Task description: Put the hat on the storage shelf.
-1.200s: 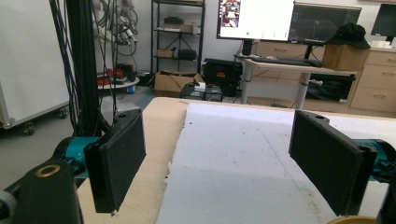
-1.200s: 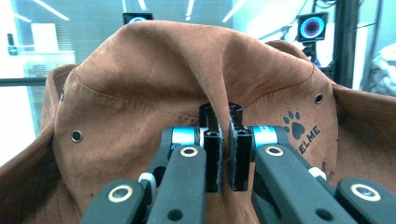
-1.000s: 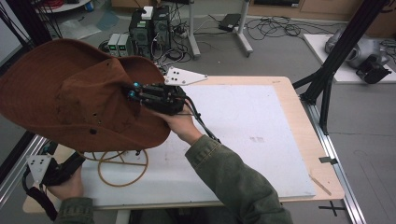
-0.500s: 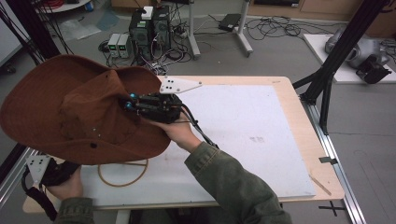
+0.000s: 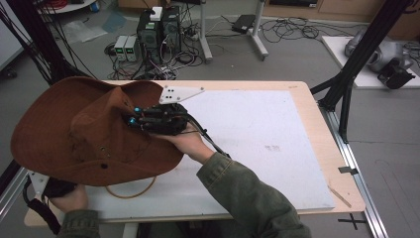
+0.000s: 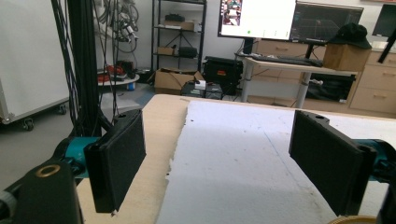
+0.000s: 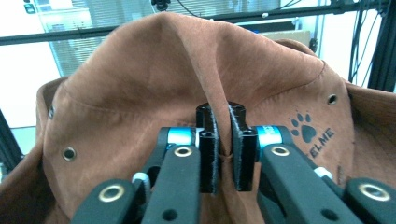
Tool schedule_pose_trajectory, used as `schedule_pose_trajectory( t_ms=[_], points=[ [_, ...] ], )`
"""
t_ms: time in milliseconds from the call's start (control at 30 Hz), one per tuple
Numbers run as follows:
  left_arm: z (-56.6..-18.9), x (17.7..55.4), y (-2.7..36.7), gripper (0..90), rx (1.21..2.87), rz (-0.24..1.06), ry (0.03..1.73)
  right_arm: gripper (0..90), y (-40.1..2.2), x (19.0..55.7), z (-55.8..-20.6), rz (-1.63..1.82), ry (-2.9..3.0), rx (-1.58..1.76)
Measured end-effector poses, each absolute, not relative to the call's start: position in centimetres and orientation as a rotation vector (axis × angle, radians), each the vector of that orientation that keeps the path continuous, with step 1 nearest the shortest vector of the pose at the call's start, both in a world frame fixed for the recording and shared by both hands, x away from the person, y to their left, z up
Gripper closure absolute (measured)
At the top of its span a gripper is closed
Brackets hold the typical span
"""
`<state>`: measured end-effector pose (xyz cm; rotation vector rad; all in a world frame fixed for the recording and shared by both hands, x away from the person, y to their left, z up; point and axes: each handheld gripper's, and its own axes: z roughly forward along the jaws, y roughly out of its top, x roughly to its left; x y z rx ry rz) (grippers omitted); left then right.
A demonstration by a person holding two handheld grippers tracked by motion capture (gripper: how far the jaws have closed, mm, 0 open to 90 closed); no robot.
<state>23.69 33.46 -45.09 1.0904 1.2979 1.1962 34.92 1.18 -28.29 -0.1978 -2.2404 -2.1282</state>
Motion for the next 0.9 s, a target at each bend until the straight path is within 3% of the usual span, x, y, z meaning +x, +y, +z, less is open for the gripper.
schedule_pose_trajectory(
  t_ms=[467, 633, 800, 900],
  points=[
    [-45.12, 23.71, 33.48, 18.8, 1.093, 1.192, 1.298, 83.0, 1.4, 34.75, -28.39, -2.07, -2.291, -0.224],
    [-45.11, 23.69, 33.47, 18.8, 1.092, 1.192, 1.299, 69.7, 1.35, 34.83, -28.39, -2.068, -2.274, -0.223],
    [-45.13, 23.71, 33.47, 18.8, 1.091, 1.192, 1.298, 48.6, 1.39, 34.93, -28.45, -2.048, -2.261, -0.225],
    [-45.12, 23.7, 33.47, 18.8, 1.09, 1.194, 1.298, 40.7, 1.3, 35.04, -28.45, -2.05, -2.252, -0.216]
  ],
)
